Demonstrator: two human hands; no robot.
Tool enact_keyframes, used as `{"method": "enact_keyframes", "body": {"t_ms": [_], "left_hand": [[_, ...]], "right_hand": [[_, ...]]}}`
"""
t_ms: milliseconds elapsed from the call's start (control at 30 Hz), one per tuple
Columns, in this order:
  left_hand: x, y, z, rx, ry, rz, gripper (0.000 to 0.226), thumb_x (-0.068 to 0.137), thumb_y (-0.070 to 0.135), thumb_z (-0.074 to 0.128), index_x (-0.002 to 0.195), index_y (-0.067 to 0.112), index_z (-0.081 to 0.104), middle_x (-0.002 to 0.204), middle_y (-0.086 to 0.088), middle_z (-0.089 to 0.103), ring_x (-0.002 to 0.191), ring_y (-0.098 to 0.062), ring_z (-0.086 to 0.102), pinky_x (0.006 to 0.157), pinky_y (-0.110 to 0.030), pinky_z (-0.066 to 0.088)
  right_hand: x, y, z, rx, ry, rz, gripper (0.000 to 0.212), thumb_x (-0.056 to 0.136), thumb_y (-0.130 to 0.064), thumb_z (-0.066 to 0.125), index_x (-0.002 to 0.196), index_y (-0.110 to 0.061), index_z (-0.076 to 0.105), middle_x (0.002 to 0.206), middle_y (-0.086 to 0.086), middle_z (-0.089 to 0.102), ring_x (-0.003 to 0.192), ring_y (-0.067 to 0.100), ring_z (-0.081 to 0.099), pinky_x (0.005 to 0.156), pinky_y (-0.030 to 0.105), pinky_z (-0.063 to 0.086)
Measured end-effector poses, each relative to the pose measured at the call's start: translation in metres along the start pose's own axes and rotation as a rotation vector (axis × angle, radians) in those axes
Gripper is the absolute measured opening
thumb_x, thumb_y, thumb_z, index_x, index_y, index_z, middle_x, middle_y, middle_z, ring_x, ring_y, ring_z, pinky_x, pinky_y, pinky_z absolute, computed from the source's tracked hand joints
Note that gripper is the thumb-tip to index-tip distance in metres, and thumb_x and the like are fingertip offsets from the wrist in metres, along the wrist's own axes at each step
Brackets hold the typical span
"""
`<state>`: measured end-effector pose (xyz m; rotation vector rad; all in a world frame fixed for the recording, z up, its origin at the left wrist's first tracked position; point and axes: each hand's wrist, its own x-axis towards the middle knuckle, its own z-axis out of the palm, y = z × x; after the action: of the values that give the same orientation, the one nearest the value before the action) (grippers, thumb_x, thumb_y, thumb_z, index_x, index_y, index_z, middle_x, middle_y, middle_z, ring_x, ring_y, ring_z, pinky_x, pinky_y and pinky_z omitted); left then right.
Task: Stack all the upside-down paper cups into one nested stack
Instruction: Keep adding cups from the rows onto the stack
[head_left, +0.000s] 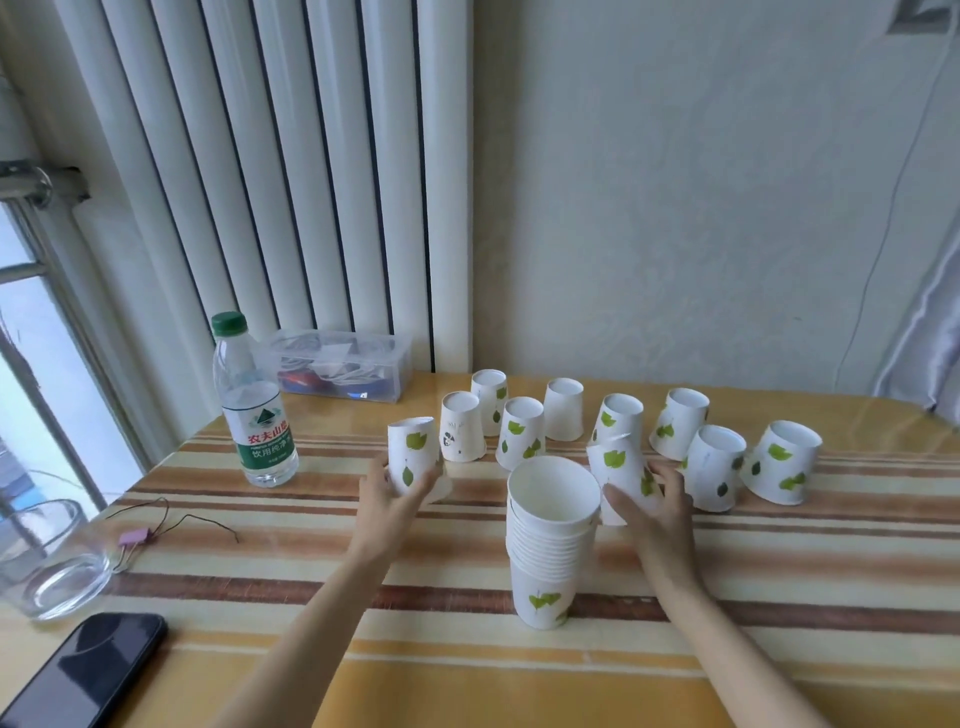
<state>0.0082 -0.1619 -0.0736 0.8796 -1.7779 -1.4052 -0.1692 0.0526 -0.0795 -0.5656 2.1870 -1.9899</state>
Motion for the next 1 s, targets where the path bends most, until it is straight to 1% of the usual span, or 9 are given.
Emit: {"method": "enact_keyframes", "body": {"t_ms": [67,167,267,367,467,567,700,833,1000], "left_hand": [[-0.026,0.008,-0.005,-0.010,-0.021,0.050,0.066,0.064,0.058,0.065,0.111,0.015,0.051,0.101,-0.004,0.064,0.091,-0.018,0.062,0.071,-0.026,0.047],[-0.061,0.032,-0.016,-0.037,0.032,0.076,0.083,0.054,0.064,0.065,0.118,0.017,0.043,0.106,0.002,0.057,0.097,-0.006,0.056,0.075,-0.026,0.045],[-0.085,0.070,-0.026,-0.074,0.017,0.197,0.063,0.051,0.059,0.069,0.102,0.026,0.050,0.102,0.004,0.060,0.091,-0.009,0.059,0.069,-0.023,0.048],[-0.097,0.112,-0.030,-0.059,-0.060,0.349,0.052,0.056,0.051,0.074,0.101,0.034,0.054,0.104,0.009,0.061,0.095,-0.008,0.061,0.075,-0.032,0.056],[-0.095,0.149,-0.026,0.173,-0.149,0.503,0.051,0.062,0.046,0.077,0.105,0.031,0.052,0.109,0.005,0.058,0.098,-0.006,0.058,0.080,-0.033,0.056],[-0.088,0.175,-0.017,0.448,-0.250,0.569,0.045,0.071,0.044,0.073,0.110,0.029,0.055,0.113,-0.001,0.048,0.104,-0.018,0.051,0.091,-0.033,0.047],[-0.083,0.186,0.006,0.710,-0.413,0.551,0.052,0.074,0.038,0.072,0.121,0.027,0.052,0.114,-0.004,0.042,0.111,-0.025,0.044,0.100,-0.041,0.042],[-0.082,0.181,0.031,0.694,-0.427,0.535,0.083,0.067,0.035,0.078,0.133,0.018,0.031,0.122,-0.003,0.037,0.112,-0.023,0.045,0.097,-0.035,0.043],[-0.089,0.151,0.053,0.765,-0.450,0.483,0.085,0.066,0.050,0.075,0.131,0.016,0.034,0.133,-0.003,0.049,0.117,-0.023,0.048,0.098,-0.035,0.040]], "right_hand": [[-0.016,-0.003,-0.012,0.078,-0.029,0.033,0.065,0.061,-0.055,0.071,0.119,-0.038,0.047,0.132,-0.003,0.050,0.120,0.019,0.048,0.099,0.045,0.043],[-0.034,-0.012,-0.029,0.117,0.019,0.076,0.069,0.064,-0.053,0.072,0.116,-0.024,0.037,0.127,0.003,0.049,0.112,0.023,0.052,0.092,0.040,0.044],[-0.047,-0.029,-0.045,0.132,0.046,0.044,0.065,0.062,-0.051,0.072,0.107,-0.019,0.037,0.106,0.000,0.051,0.093,0.019,0.055,0.082,0.035,0.047],[-0.055,-0.051,-0.059,0.194,0.049,-0.052,0.029,0.078,-0.038,0.069,0.098,-0.032,0.049,0.107,-0.002,0.053,0.094,0.014,0.057,0.074,0.032,0.049],[-0.060,-0.070,-0.069,0.192,0.058,-0.156,0.006,0.088,-0.035,0.058,0.089,-0.039,0.055,0.110,-0.009,0.057,0.104,0.016,0.054,0.077,0.029,0.045],[-0.066,-0.080,-0.076,0.176,0.067,-0.217,0.010,0.092,-0.030,0.052,0.100,-0.032,0.058,0.118,-0.008,0.059,0.110,0.015,0.052,0.088,0.029,0.041],[-0.069,-0.081,-0.081,0.157,0.044,-0.253,0.025,0.091,-0.025,0.054,0.116,-0.023,0.052,0.127,0.000,0.053,0.112,0.015,0.051,0.087,0.023,0.039],[-0.067,-0.075,-0.085,0.211,0.095,-0.196,0.038,0.085,-0.027,0.063,0.111,-0.015,0.039,0.125,0.007,0.051,0.116,0.021,0.051,0.087,0.025,0.037],[-0.064,-0.074,-0.087,0.173,0.110,-0.194,0.032,0.084,-0.027,0.064,0.108,-0.019,0.045,0.113,-0.004,0.055,0.116,0.020,0.053,0.088,0.027,0.038]]}}
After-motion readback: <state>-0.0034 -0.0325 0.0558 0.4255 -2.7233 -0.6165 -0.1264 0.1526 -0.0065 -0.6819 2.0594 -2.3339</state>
